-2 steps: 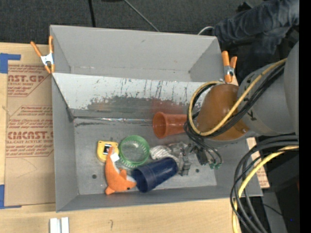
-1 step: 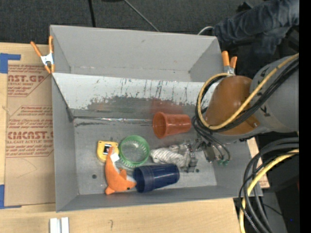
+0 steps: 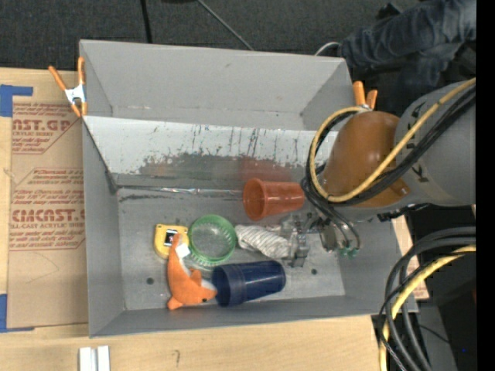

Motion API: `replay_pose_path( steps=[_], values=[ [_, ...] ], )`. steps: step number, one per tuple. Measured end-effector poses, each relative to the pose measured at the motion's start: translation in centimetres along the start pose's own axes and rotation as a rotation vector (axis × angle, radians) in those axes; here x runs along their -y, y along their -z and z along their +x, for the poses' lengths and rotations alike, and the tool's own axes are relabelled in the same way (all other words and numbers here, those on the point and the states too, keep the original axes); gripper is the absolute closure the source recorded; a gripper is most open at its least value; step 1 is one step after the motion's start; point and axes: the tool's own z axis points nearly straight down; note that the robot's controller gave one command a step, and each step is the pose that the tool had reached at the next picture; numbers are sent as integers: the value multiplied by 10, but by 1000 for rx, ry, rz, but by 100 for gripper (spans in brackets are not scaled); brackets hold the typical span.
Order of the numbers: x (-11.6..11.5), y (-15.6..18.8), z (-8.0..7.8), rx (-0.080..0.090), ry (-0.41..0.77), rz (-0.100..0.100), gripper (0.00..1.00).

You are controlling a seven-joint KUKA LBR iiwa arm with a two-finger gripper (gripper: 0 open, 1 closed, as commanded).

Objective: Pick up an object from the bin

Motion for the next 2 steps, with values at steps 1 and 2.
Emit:
replay_pose_path(
  steps=[1,2],
  values=[
    [-5,16,10,-10,1,-1,100],
    [-41,144,9,-5,15,0,100]
  ],
)
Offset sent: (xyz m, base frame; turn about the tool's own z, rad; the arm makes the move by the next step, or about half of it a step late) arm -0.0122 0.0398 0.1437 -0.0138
